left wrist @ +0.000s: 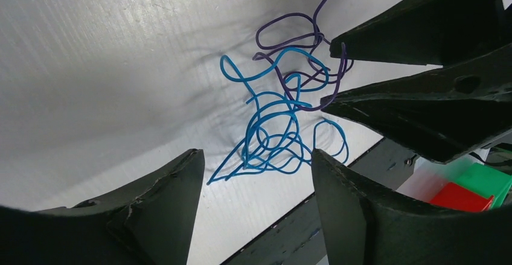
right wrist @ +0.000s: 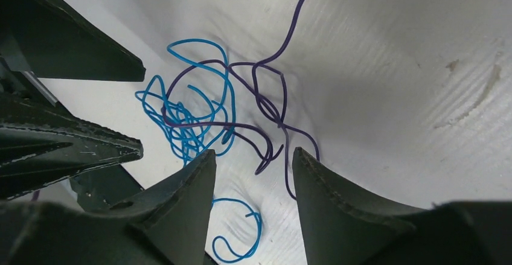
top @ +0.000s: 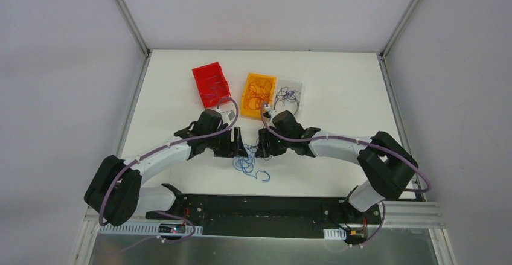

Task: Untangle the cables

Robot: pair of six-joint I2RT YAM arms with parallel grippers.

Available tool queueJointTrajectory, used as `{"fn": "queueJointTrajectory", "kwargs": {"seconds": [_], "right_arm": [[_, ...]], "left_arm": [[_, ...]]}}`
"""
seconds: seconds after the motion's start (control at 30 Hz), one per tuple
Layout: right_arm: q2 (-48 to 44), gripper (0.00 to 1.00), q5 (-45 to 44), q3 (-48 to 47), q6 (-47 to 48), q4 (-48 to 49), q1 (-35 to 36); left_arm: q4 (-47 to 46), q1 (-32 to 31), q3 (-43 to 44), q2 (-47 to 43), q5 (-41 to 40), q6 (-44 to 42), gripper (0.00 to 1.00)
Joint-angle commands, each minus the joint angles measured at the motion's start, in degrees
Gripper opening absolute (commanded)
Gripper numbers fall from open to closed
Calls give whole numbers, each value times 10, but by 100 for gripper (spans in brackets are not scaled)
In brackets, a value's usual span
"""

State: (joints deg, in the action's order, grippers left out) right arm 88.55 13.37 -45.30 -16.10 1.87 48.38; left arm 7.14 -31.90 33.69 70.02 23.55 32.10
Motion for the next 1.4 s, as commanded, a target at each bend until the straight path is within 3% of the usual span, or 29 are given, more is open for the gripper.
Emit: {"fn": "queueJointTrajectory", "kwargs": {"seconds": [0.0,0.1,0.2,0.27,0.37,0.5,0.7,1.07,1.37], "right_arm": [[26,52,-25,-4,28,55,12],[34,49,-38,-1,28,61,18],[34,38,-44,1,28,63,20],[26,21,-48,3,27,62,20],[1,2,-60,9,25,57,20],[-47,0,-111,14,20,15,20],[-158,0,-266,52,-7,-45,8],[-340,0,-441,90,-107,-163,-81],[-440,0,-489,107,-146,-189,-122]], "left_arm": [[-31,-4,-3,17,14,-12,65],[-52,-4,-4,23,13,-10,55],[-68,-4,-8,28,10,-7,48],[-69,-4,-7,35,8,-7,32],[-69,-3,-6,37,0,-12,0],[-47,-2,-4,19,-39,-20,0],[24,12,2,-42,-128,-25,0],[108,114,-26,-190,-231,46,0],[189,117,-8,-235,-353,70,0]]}}
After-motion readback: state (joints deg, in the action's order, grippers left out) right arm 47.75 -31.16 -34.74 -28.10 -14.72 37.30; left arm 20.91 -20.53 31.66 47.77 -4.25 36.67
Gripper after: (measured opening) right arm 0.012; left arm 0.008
